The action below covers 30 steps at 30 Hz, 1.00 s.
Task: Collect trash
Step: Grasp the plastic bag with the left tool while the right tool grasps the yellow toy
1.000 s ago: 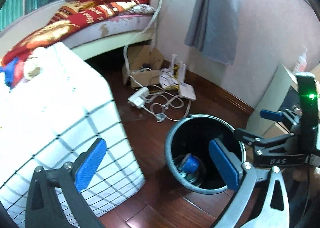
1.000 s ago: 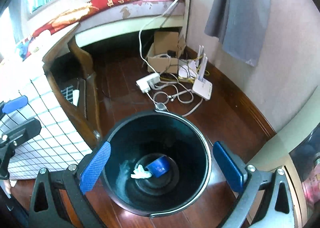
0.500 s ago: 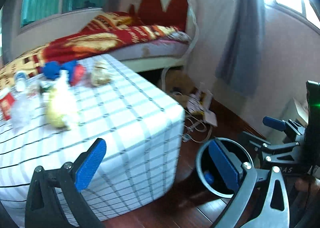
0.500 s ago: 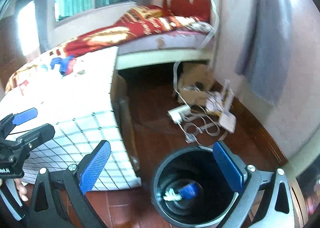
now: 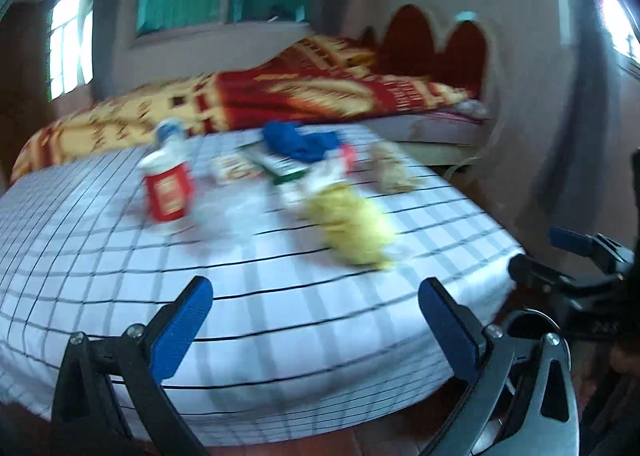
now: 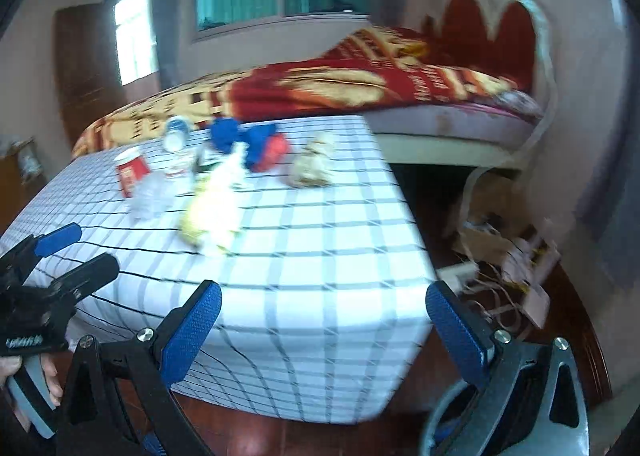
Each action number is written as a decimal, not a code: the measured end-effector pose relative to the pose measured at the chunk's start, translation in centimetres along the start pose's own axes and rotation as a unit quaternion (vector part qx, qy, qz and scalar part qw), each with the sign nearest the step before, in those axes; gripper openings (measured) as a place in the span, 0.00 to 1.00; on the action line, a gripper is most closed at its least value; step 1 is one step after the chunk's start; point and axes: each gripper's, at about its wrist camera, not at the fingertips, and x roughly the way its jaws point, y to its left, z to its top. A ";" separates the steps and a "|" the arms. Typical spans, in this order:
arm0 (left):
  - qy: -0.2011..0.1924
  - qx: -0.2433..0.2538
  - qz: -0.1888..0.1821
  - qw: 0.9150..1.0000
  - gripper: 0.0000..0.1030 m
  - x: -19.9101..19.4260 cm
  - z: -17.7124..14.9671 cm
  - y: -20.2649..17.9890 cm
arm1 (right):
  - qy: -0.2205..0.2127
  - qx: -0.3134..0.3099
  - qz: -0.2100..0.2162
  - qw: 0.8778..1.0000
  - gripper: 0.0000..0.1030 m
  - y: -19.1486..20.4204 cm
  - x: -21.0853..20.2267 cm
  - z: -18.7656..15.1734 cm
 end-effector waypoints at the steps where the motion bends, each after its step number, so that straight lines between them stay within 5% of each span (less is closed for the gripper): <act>1: 0.007 -0.015 0.009 1.000 1.00 0.6 0.2 1.0 | -0.002 -0.009 0.009 1.000 1.00 1.0 0.6 0.4; 10: 0.003 -0.066 0.025 0.997 0.90 4.9 1.7 5.6 | 0.015 -0.051 0.048 0.997 0.82 5.7 6.5 2.9; 16: 0.019 -0.048 0.017 0.999 0.82 7.8 2.9 5.6 | 0.046 -0.069 0.059 0.995 0.75 6.5 10.5 3.3; 20: 0.025 -0.037 0.017 0.999 0.78 9.5 3.4 5.4 | 0.047 -0.063 0.074 0.994 0.59 6.5 11.4 3.5; 23: 0.030 -0.047 0.015 0.998 0.77 10.0 3.6 5.7 | 0.048 -0.060 0.081 0.994 0.59 6.7 11.8 3.7; 27: 0.037 -0.055 0.005 0.998 0.60 10.4 3.6 6.3 | 0.049 -0.050 0.090 0.993 0.58 6.8 12.5 4.0; 28: 0.039 -0.056 0.003 0.998 0.51 10.4 3.6 6.3 | 0.050 -0.047 0.094 0.993 0.46 6.8 12.6 4.0; 30: 0.039 -0.055 -0.006 0.998 0.42 10.1 3.4 6.5 | 0.044 -0.048 0.095 0.993 0.39 6.7 12.1 4.0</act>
